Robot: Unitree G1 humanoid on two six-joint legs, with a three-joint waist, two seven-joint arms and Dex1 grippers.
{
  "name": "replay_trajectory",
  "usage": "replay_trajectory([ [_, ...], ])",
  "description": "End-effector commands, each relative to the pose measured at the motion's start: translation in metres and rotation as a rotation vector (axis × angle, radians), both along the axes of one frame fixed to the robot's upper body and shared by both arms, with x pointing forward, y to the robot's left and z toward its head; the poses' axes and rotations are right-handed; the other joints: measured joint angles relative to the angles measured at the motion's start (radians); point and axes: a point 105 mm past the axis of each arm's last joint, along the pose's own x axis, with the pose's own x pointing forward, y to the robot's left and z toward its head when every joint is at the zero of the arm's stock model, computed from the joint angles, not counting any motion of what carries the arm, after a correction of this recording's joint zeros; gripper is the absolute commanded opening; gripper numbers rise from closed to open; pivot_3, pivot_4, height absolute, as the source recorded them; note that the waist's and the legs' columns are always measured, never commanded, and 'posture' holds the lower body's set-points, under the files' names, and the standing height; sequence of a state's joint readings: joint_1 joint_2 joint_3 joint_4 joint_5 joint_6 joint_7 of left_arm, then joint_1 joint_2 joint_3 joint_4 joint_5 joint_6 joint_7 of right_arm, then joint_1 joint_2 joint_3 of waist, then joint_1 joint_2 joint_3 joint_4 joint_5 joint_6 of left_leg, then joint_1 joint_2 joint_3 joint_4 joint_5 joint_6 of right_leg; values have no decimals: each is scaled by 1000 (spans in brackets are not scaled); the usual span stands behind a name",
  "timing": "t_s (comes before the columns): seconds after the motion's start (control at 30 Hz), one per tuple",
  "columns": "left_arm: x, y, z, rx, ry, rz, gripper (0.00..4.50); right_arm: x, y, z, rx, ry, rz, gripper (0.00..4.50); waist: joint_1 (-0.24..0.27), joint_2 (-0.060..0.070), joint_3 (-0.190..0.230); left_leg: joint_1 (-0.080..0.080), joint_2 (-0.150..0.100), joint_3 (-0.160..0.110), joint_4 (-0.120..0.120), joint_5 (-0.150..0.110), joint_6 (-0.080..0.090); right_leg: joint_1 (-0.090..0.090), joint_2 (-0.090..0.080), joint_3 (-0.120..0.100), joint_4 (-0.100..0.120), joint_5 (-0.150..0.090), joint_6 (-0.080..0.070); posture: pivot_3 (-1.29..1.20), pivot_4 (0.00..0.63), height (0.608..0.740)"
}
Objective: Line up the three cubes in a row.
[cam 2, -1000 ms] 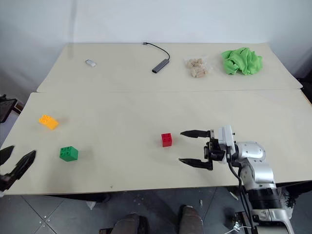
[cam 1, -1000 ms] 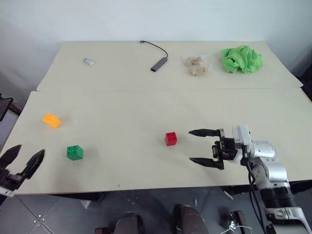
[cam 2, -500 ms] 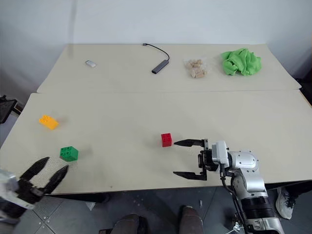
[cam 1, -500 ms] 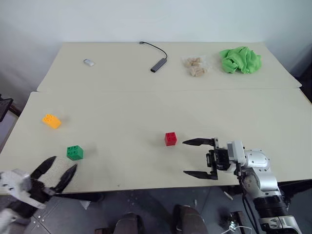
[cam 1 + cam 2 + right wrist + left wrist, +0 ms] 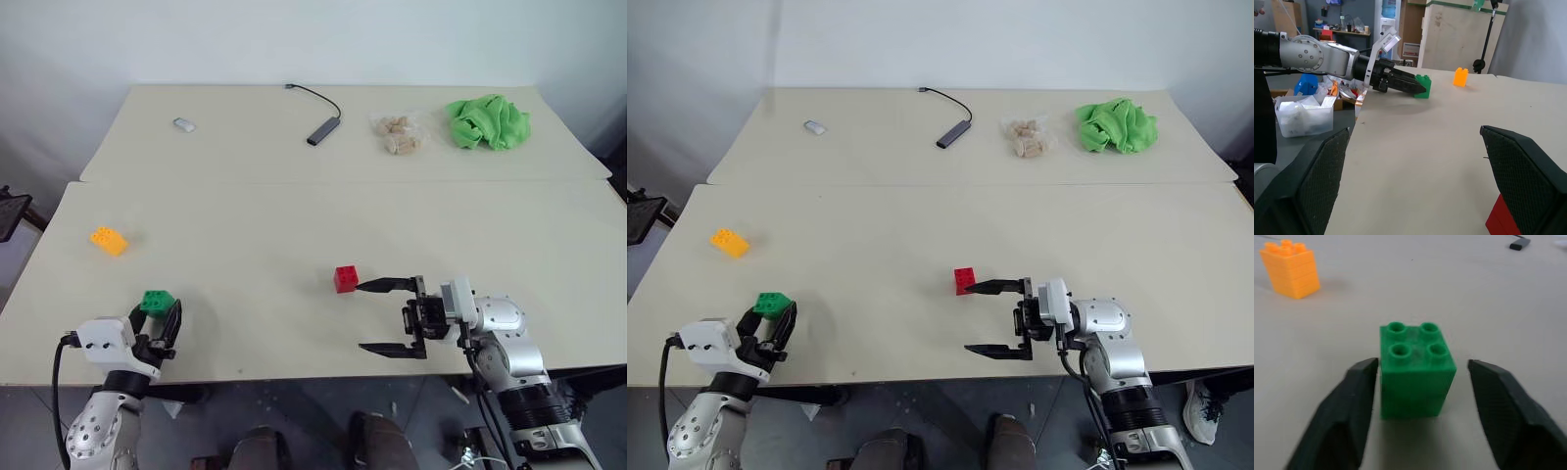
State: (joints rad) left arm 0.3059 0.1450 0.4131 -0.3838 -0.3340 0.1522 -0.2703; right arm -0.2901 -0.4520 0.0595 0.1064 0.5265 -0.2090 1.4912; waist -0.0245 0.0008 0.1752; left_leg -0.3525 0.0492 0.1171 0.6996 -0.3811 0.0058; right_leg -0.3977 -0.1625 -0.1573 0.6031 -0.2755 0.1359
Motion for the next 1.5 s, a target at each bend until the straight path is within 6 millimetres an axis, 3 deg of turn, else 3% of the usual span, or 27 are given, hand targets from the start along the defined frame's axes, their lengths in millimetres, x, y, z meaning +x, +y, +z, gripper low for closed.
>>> replay_trajectory([
  [0.03, -4, 9, 9, 22, 16, 17, 1690, 0, -1, 4, 1, -29, -14, 4500, 0, 0, 0, 0, 0, 0, 0, 0, 0, 0, 0, 0, 0, 0, 0, 0, 150, 740],
  [0.07, -1, 9, 15, 4, 13, -29, 1478, 1, -3, 4, -1, -26, -24, 4500, 0, 0, 0, 0, 0, 0, 0, 0, 0, 0, 0, 0, 0, 0, 0, 0, 150, 740],
  [0.17, 16, -3, 55, 44, -60, -315, 1480, 3, -9, 6, -7, -25, -56, 4500, 7, 0, 0, 0, 0, -1, 1, 0, 0, 0, 0, -1, 2, 0, -1, 0, 150, 740],
  [0.27, 33, -31, 89, 154, -107, -732, 1480, 9, -21, 7, -24, -29, -111, 4500, 28, 0, 0, -2, 0, -2, 3, 1, -1, -1, 0, -2, 3, -1, -3, 0, 150, 740],
  [0.37, 58, -64, 92, 293, -2, -1069, 1480, 11, -34, 8, -51, -28, -160, 4500, 42, 3, -1, -1, -1, 1, 4, 1, 0, -1, 0, -1, 2, -2, -3, 0, 150, 740],
  [0.5, 74, -110, 86, 436, 28, -1397, 1480, 8, -46, 10, -68, -29, -214, 4500, 44, 4, -1, 0, -2, 4, -1, 1, 0, -1, 1, -2, 1, -1, -2, 0, 150, 740],
  [0.6, 89, -127, 65, 496, 76, -1505, 1480, 4, -53, 11, -72, -33, -267, 4500, 34, 3, 0, -2, -1, 4, -3, 0, -1, -4, 2, -4, 1, -1, -1, 0, 150, 740],
  [0.73, 101, -130, 39, 561, 114, -1546, 1480, -4, -62, 13, -76, -38, -336, 4500, 17, 2, 0, -3, -1, 5, -5, 0, -1, -6, 2, -3, -1, -1, 0, 0, 150, 740],
  [1.0, 114, -138, 34, 542, 59, -1474, 1480, -10, -71, 14, -76, -29, -409, 4500, 25, 0, 1, -4, -1, 5, 1, 1, 0, -5, 2, -2, 0, -1, 0, 0, 150, 740],
  [1.03, 115, -139, 35, 526, 63, -1474, 1830, -11, -70, 14, -74, -29, -404, 4500, 27, 0, 1, -4, -1, 4, 1, 1, 0, -5, 2, -2, 0, -1, 0, 0, 150, 740],
  [1.13, 115, -135, 44, 502, 23, -1452, 2811, -11, -60, 16, -54, -25, -367, 4500, 24, 0, 1, -3, -1, 4, 2, 1, 0, -4, 2, -2, 0, 0, 0, 0, 150, 740],
  [1.27, 100, -107, 60, 449, -47, -1413, 4018, -10, -49, 20, -30, -15, -309, 4500, 14, 0, 1, -3, -1, 3, 0, 1, 0, -5, 2, -2, 2, 0, 0, 0, 150, 740],
  [1.47, 50, -22, 57, 420, -10, -1119, 4018, -3, -19, 53, 152, 22, -214, 4500, -16, 1, 2, -3, 1, 2, -2, 0, -1, -11, 2, 0, 7, -1, 0, 0, 150, 740],
  [1.5, 41, -4, 60, 387, -34, -983, 4018, -4, -11, 54, 149, 30, -173, 4500, -9, 1, 2, -3, 0, 1, -2, 0, -1, -11, 1, 0, 8, -1, 0, 0, 150, 740],
])
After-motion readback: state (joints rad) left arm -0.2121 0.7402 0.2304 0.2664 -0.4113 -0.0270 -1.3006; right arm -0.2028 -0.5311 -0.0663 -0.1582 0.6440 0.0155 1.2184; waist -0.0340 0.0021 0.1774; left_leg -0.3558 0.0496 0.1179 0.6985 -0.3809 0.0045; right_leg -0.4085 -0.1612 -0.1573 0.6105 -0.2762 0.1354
